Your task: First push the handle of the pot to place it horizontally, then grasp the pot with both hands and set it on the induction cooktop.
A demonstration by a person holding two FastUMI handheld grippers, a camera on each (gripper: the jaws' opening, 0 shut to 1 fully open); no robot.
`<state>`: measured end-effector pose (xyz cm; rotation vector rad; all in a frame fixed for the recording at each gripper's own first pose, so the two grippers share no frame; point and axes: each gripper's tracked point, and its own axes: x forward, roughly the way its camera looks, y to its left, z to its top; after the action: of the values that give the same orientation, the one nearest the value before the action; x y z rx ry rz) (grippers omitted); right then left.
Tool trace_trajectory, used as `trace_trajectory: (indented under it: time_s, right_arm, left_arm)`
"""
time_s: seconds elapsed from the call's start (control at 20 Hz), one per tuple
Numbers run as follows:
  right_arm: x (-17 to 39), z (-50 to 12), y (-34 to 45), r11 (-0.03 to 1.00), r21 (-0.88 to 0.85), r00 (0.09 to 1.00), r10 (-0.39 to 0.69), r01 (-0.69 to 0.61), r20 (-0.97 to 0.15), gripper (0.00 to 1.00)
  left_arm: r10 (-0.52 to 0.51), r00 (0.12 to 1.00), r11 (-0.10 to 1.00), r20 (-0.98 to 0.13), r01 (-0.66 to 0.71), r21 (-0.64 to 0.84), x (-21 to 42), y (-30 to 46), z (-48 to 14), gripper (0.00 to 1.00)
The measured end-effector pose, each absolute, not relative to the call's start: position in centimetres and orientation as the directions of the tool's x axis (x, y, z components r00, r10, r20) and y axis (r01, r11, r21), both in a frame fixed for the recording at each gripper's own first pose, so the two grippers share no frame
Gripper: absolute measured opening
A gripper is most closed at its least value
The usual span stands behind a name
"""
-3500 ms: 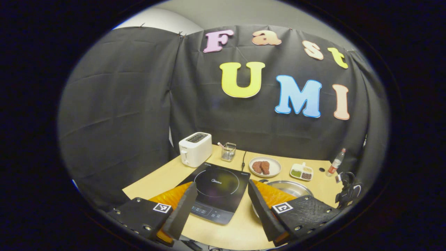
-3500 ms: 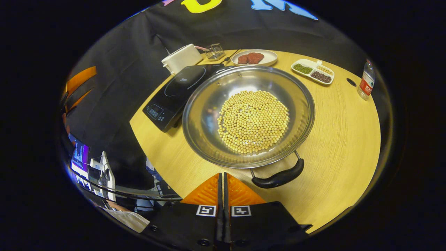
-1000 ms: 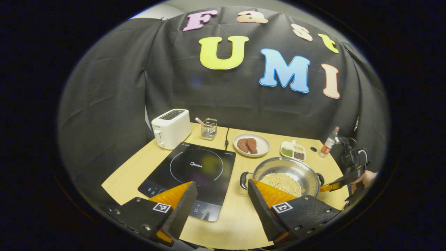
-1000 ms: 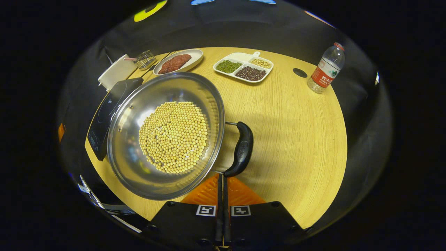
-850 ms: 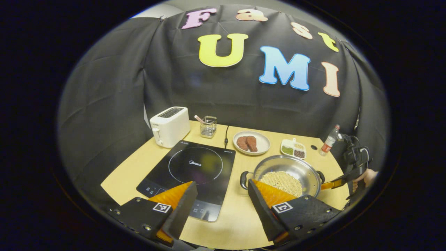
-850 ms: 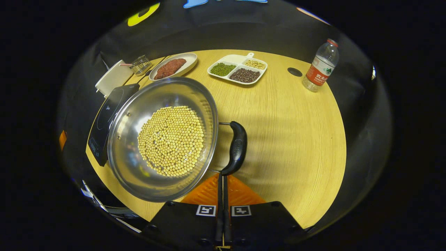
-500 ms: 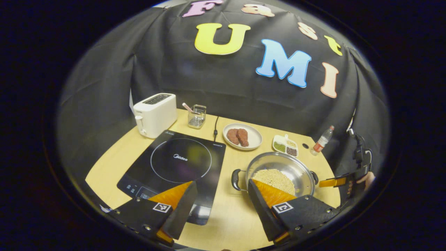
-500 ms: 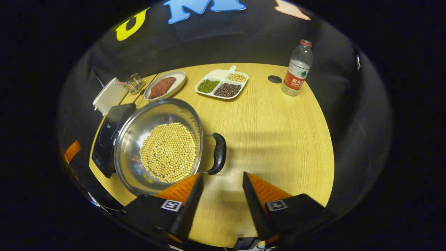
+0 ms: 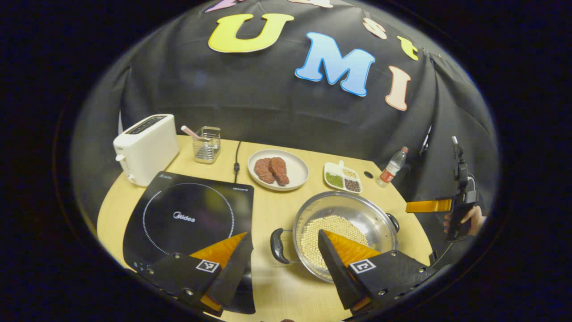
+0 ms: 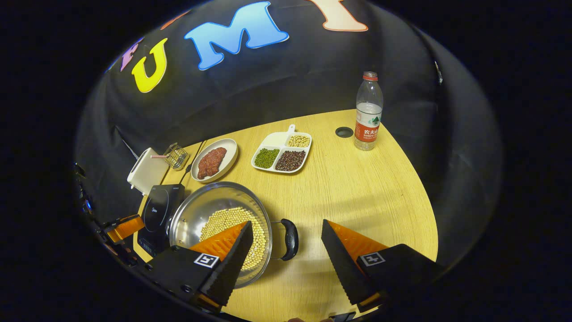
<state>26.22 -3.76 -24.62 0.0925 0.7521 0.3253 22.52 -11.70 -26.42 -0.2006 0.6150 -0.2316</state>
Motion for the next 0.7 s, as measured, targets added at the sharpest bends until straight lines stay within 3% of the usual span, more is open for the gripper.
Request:
trace_trajectory:
  time_s: [0.7]
  right_arm:
    - [27.4, -32.6, -1.3, 0.938, 0.154, 0.625, 0.324, -0.311, -0.71, 0.98]
  left_arm:
    - [-0.381, 0.68, 0.922, -0.626, 0.233, -0.308, 26.2, -14.1, -35.2, 0.9]
